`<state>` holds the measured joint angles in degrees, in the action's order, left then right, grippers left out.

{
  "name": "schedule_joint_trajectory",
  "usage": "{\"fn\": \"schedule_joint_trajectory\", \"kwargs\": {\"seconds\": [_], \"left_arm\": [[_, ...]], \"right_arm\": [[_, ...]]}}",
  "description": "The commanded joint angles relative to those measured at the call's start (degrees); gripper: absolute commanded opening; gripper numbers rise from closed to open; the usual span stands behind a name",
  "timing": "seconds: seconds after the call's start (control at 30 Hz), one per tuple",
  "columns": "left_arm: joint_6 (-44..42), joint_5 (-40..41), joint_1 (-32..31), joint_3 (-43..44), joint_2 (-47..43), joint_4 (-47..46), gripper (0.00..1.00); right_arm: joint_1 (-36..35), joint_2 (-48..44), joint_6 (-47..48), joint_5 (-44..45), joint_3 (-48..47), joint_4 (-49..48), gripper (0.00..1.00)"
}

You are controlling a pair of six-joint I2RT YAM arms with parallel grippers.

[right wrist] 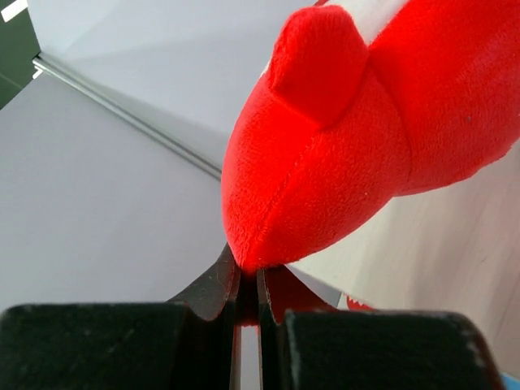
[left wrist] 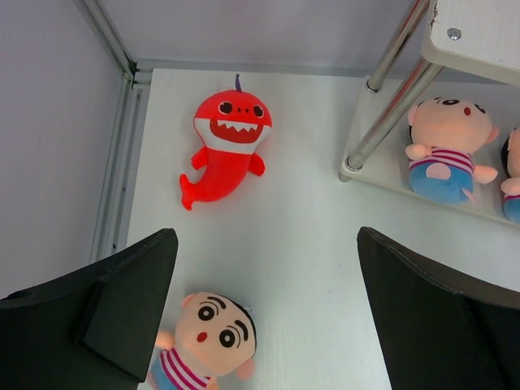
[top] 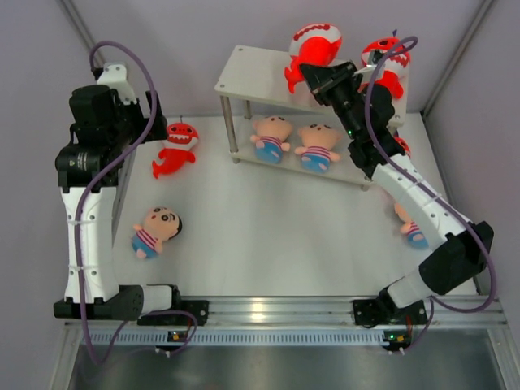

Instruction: Place and organize the stuffed toys onto the shelf

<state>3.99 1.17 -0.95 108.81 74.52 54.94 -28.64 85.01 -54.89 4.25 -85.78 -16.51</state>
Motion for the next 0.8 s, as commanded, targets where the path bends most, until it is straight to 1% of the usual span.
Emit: {"fn": "schedule_joint_trajectory", "kwargs": {"seconds": [0.0,0.03,0.1,0.2,0.27,0.33,0.37,0.53,0.57,0.6,0.67,0.77], "left_arm": [[-1.4,0.0,0.2,-0.4,-0.9,-0.4,0.98],[-1.4,0.1,0.2,-0.4,-0.8,-0.4,0.98],[-1.4,0.3,0.2,-0.4,-0.9,-0.4,0.98],[-1.4,0.1,0.2,-0.9,-1.0,-0.4,0.98],[-1.6,-0.2,0.2,-1.3,-1.0,-0.4,0.98],[-1.7,-0.5,0.2,-2.0,-1.0,-0.4,0.98],[-1.7,-0.6,0.2,-2.3,-1.0,-0.4,0.98],[-1.3,-0.9,0.2,-2.6,-0.6,-0.4,0.98],[-1.2,-3.1,0.2,-2.6,-0.4,-0.4,0.98],[-1.0,-3.5,0.2,-2.6,-0.4,-0.5,0.98],[-0.9,-3.9,0.2,-2.6,-0.3,-0.4,0.98],[-0.8,-4.4,0.2,-2.6,-0.3,-0.4,0.98]], "right_arm": [[3.3,2.9,-4.1,-5.6,-3.8,-0.4,0.0],[3.6,5.3,-3.7,-6.4,-5.4,2.6,0.0],[3.7,7.3,-3.6,-8.0,-8.3,3.5,0.0],[3.9,9.6,-3.8,-7.6,-10.4,4.8,0.01],[4.3,10.5,-4.0,-7.4,-11.1,7.1,0.09],[4.6,9.9,-4.7,-7.0,-10.3,7.7,0.15],[4.7,9.5,-5.0,-6.7,-9.6,7.6,0.22],[5.0,5.6,-5.1,-4.8,-4.9,7.7,0.34],[5.3,5.2,-5.3,-4.6,-4.5,7.6,0.4],[5.4,4.6,-5.1,-4.6,-3.8,7.6,0.44],[5.3,3.2,-3.9,-4.6,-3.8,7.6,0.51],[5.3,1.1,-3.7,-4.6,-3.2,8.5,0.58]]}}
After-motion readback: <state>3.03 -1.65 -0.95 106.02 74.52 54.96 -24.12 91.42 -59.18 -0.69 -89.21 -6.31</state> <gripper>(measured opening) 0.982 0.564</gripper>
